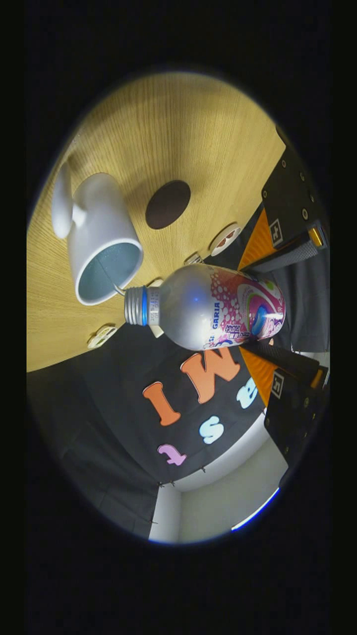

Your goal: Take the bottle from table, then pour the juice into the cup, finally place the bottle on the coaster

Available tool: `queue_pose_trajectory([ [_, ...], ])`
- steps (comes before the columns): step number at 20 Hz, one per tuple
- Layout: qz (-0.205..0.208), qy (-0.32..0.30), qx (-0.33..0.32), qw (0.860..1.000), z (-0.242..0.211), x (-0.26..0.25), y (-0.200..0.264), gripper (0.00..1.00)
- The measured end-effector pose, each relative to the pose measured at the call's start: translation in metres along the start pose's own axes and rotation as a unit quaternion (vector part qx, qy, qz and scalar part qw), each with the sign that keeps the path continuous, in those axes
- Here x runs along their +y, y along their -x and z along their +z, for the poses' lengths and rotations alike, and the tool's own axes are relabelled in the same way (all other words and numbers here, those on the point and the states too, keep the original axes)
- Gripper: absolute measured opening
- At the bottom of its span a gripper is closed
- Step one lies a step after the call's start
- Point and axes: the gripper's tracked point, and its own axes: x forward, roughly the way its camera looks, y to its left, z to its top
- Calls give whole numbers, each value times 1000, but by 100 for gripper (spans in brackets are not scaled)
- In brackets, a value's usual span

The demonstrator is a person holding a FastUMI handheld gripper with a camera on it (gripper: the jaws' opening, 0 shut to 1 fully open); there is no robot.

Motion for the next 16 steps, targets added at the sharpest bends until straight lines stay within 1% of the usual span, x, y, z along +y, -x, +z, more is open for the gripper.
queue_pose_trajectory([
  [16,16,-50,5,999,-7,22,4,75],
])
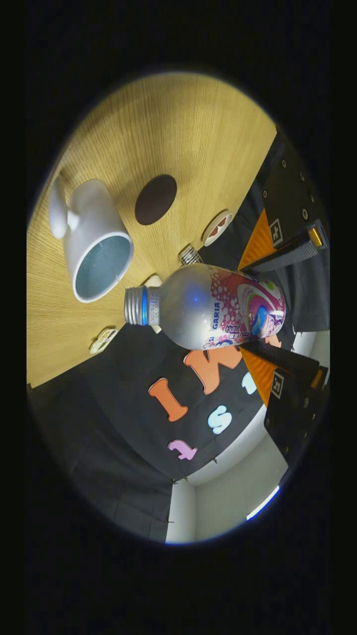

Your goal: Take the bottle from table, then pour the juice into the cup, finally place the bottle on the coaster

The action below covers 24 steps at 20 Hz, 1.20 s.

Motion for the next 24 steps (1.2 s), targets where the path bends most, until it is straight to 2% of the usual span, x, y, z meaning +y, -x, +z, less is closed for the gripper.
queue_pose_trajectory([
  [10,20,-34,7,999,-8,19,-6,75],
  [18,3,-20,-13,1000,15,-3,-5,75],
  [20,-6,-5,-19,1000,18,-8,-7,75],
  [24,-51,101,-30,993,28,-22,-8,75],
])
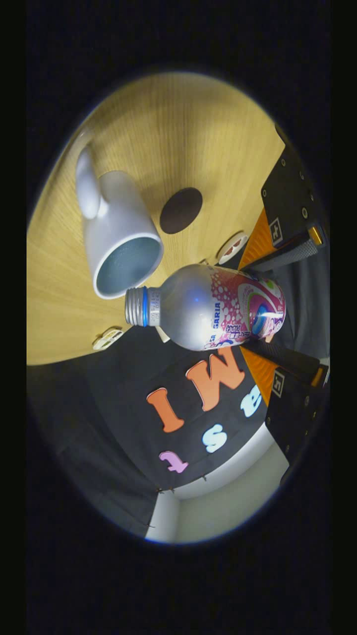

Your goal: Take the bottle from table, then pour the juice into the cup, finally place the bottle on the coaster

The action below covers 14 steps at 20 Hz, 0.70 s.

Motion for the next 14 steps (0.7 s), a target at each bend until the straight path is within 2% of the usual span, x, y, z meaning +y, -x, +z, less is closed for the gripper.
queue_pose_trajectory([
  [3,-15,79,-5,997,6,7,3,75],
  [6,-35,183,-9,982,15,9,8,75],
  [11,-49,327,-15,944,16,23,9,75],
  [14,-40,429,-19,902,11,35,0,75],
])
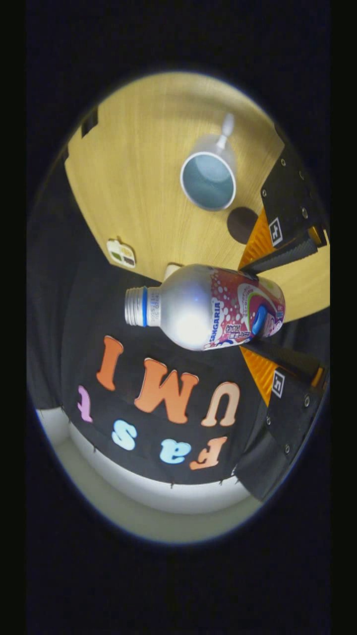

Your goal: Take the bottle from table, then pour the juice into the cup, finally place the bottle on the coaster

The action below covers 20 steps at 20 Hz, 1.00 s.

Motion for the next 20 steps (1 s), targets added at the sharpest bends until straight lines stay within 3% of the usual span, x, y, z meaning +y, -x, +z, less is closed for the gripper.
queue_pose_trajectory([
  [3,6,105,-16,994,7,10,-10,75],
  [6,11,224,-32,974,9,14,-26,75],
  [10,-1,370,-65,927,13,11,-41,75],
  [16,-52,540,-71,837,-3,-17,-63,76],
  [18,-53,566,-50,821,-21,-28,-72,76],
  [20,-55,576,-39,815,-33,-42,-74,76],
])
